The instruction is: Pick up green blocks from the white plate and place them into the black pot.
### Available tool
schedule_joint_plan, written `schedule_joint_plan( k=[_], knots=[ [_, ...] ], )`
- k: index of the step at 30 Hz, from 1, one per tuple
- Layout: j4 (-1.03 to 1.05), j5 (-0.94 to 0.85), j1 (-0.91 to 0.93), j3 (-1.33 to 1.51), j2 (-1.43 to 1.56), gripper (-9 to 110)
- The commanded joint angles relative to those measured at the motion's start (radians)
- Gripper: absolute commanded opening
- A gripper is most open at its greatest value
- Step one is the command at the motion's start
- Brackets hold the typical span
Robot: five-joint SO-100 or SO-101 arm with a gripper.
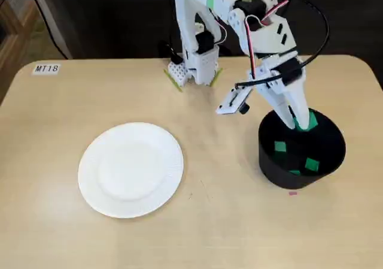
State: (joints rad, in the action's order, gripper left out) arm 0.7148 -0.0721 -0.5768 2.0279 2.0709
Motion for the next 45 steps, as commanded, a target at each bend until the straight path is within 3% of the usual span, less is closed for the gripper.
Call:
schedule_joint_plan(
  k=[1,3,7,10,13,15,17,23,27,29,32,45],
  knots=[
    [-0.021,-0.009,0.017,0.011,0.003,-2],
    [-0.021,-0.011,0.018,0.018,0.005,-1],
    [-0.005,-0.044,0.015,0.032,0.028,38],
    [0.014,-0.051,0.017,0.032,0.046,45],
    [0.029,-0.061,0.023,0.023,0.071,43],
    [0.026,-0.074,0.032,0.021,0.101,24],
    [0.043,-0.072,0.061,0.003,0.149,-2],
    [0.276,-0.051,0.264,-0.235,0.296,-2],
    [0.574,-0.038,0.423,-0.54,0.262,-2],
    [0.698,-0.041,0.509,-0.563,0.296,-2],
    [0.732,-0.063,0.548,-0.379,0.42,-2],
    [0.495,-0.067,0.505,0.387,0.85,-2]
  ],
)
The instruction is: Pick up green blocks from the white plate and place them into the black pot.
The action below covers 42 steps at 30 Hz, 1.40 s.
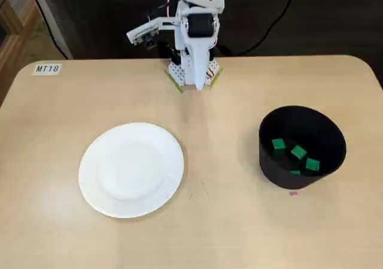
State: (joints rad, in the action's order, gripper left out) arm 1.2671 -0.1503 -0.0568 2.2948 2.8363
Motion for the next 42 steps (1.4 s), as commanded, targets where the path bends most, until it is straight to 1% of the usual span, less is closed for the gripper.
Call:
schedule_joint_plan(
  k=[1,9,15,19,28,29,32,42],
  knots=[
    [-0.069,0.018,-0.017,0.169,0.117,-2],
    [-0.089,0.08,-0.035,0.466,0.402,-2],
    [-0.109,0.074,-0.035,0.563,0.416,-2],
    [-0.161,0.064,-0.037,0.669,0.416,-2],
    [-0.172,0.061,-0.006,0.678,0.416,-2],
    [-0.172,0.061,-0.008,0.678,0.416,0],
    [-0.172,0.057,-0.011,0.678,0.416,-2],
    [-0.173,0.055,-0.011,0.678,0.416,-2]
  ],
)
